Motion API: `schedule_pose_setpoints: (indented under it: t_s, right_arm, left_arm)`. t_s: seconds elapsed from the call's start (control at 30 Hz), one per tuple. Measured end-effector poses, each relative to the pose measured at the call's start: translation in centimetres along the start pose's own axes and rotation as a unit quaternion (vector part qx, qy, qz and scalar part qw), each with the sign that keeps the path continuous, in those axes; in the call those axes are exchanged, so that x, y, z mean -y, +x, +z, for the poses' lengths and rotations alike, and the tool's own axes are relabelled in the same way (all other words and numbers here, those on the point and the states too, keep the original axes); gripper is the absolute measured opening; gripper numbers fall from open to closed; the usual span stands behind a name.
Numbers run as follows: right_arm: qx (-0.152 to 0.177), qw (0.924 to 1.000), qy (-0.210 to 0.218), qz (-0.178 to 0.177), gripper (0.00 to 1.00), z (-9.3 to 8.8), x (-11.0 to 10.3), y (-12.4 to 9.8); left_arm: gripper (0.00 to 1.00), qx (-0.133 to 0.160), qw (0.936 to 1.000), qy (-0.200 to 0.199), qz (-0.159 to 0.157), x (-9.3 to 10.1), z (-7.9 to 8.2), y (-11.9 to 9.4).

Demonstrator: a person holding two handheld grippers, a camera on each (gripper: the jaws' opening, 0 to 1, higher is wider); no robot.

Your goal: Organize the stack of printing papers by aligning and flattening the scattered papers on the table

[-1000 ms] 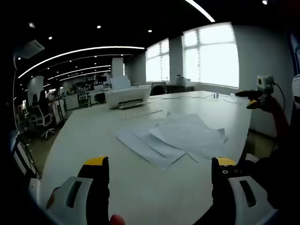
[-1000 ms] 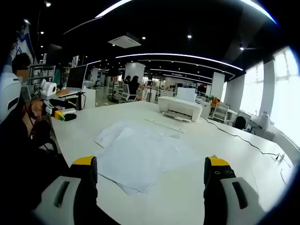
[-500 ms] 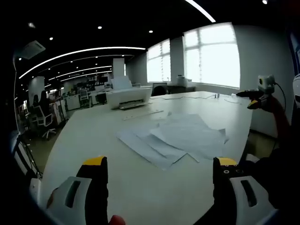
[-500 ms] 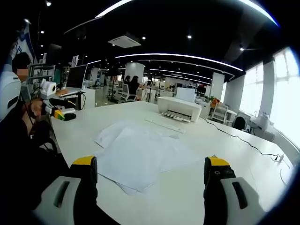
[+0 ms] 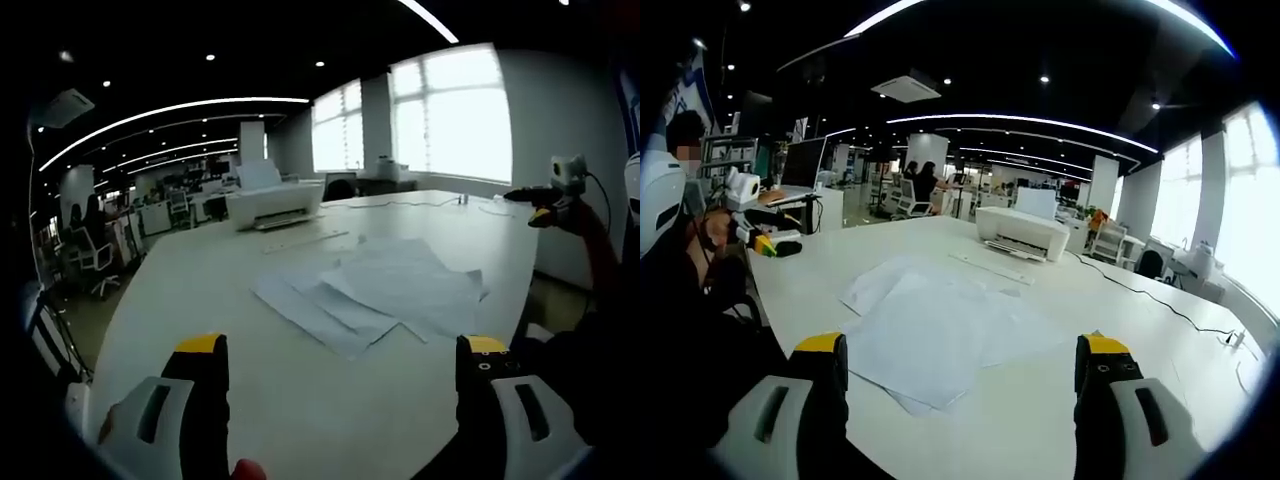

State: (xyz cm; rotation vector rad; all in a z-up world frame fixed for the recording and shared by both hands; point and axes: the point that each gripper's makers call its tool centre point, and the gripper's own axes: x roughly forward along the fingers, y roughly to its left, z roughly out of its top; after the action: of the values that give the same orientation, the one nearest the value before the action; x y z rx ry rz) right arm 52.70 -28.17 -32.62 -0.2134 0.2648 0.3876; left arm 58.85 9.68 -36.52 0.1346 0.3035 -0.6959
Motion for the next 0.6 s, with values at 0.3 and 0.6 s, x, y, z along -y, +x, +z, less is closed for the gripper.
schedule_pose_setpoints:
  t_s: [0.3,0.6]
  right_arm:
    - [0.004,1.0000,0.000,0.007,0.89,0.1,-0.5,0.1]
    - [0.000,0.9996,-0.003,0.027,0.89,-0.2,-1.7,1.0]
  left_arm:
    - [0.97,0.006,1.0000,0.002,-0.001,0.1,0.3,-0.1]
    - [0.97,0.010,0.9999,0.004,-0.003,0.2,0.4,-0.1]
